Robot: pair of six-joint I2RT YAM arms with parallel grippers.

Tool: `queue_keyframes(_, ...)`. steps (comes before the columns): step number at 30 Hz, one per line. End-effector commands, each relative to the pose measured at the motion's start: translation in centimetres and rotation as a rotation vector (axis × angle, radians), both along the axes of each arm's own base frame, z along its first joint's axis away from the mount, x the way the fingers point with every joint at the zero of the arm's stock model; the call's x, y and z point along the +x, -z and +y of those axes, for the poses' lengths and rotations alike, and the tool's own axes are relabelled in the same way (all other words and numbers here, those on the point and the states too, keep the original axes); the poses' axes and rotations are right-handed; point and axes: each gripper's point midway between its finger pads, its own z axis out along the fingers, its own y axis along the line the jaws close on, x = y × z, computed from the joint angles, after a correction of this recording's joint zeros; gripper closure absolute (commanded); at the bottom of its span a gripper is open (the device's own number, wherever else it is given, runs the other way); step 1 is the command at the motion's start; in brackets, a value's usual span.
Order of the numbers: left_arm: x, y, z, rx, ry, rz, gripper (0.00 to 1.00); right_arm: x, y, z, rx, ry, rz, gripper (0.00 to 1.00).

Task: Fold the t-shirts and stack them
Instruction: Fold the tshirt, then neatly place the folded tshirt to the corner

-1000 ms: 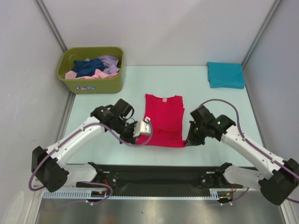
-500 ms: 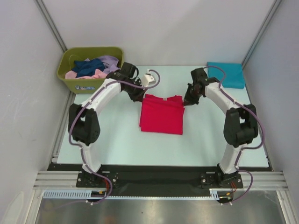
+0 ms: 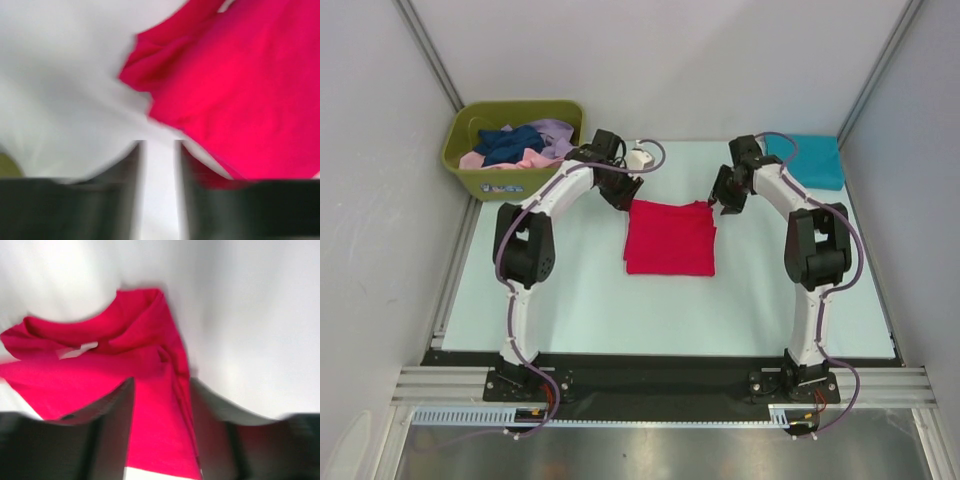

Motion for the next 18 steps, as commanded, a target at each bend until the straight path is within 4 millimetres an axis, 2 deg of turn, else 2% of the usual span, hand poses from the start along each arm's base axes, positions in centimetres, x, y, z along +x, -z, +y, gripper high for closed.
queue_keyframes(1,4.1,-1.7,1.6,0.031,-0.171,-0.111,0.48,4.2,-1.5,-2.7,-0.055,0.070,-0.114,0.44)
queue_keyframes(3,5.3,-2.8,2.0,0.035,-0.219,-0.151,0.43,5.4,-2.7,-3.6,-0.083,0.094,-0.137,0.38)
queue_keyframes(5,5.5,-4.4,2.3,0.018,-0.273,-0.175,0.42,5.7,-4.2,-4.8,-0.132,0.098,-0.170,0.38)
queue_keyframes(6,5.0,-4.8,2.4,0.008,-0.280,-0.169,0.42,4.9,-4.0,-5.0,-0.146,0.095,-0.161,0.38)
queue_keyframes(7,4.6,-5.1,2.2,-0.011,-0.287,-0.167,0.41,4.1,-5.7,-4.9,-0.139,0.089,-0.196,0.39)
queue_keyframes(8,2.6,-5.1,1.9,-0.046,-0.257,-0.131,0.41,3.3,-6.2,-4.7,-0.133,0.067,-0.212,0.41)
queue_keyframes(9,1.7,-4.9,1.5,-0.064,-0.236,-0.117,0.41,1.5,-4.1,-4.4,-0.125,0.040,-0.187,0.44)
queue_keyframes(10,1.2,-5.0,1.0,-0.093,-0.219,-0.121,0.41,0.4,-5.7,-3.2,-0.071,-0.001,-0.221,0.46)
queue_keyframes(11,-0.3,-4.3,0.9,-0.098,-0.207,-0.097,0.41,-0.7,-5.1,-2.1,-0.055,-0.039,-0.213,0.46)
queue_keyframes(12,-1.1,-4.1,0.2,-0.119,-0.181,-0.085,0.41,-1.5,-4.8,-1.6,-0.043,-0.062,-0.208,0.44)
queue_keyframes(13,-1.4,-4.0,-0.3,-0.126,-0.162,-0.092,0.41,-2.8,-3.6,-1.0,-0.028,-0.084,-0.170,0.43)
queue_keyframes(15,-2.3,-3.0,-1.1,-0.109,-0.124,-0.085,0.42,-3.3,-3.0,-0.2,-0.009,-0.094,-0.166,0.41)
queue_keyframes(16,-2.4,-2.7,-1.4,-0.105,-0.117,-0.083,0.42,-3.9,-1.6,-0.1,-0.005,-0.092,-0.133,0.40)
queue_keyframes(18,-2.5,-2.2,-2.1,-0.124,-0.116,-0.057,0.42,-4.5,-0.3,0.1,0.012,-0.079,-0.095,0.36)
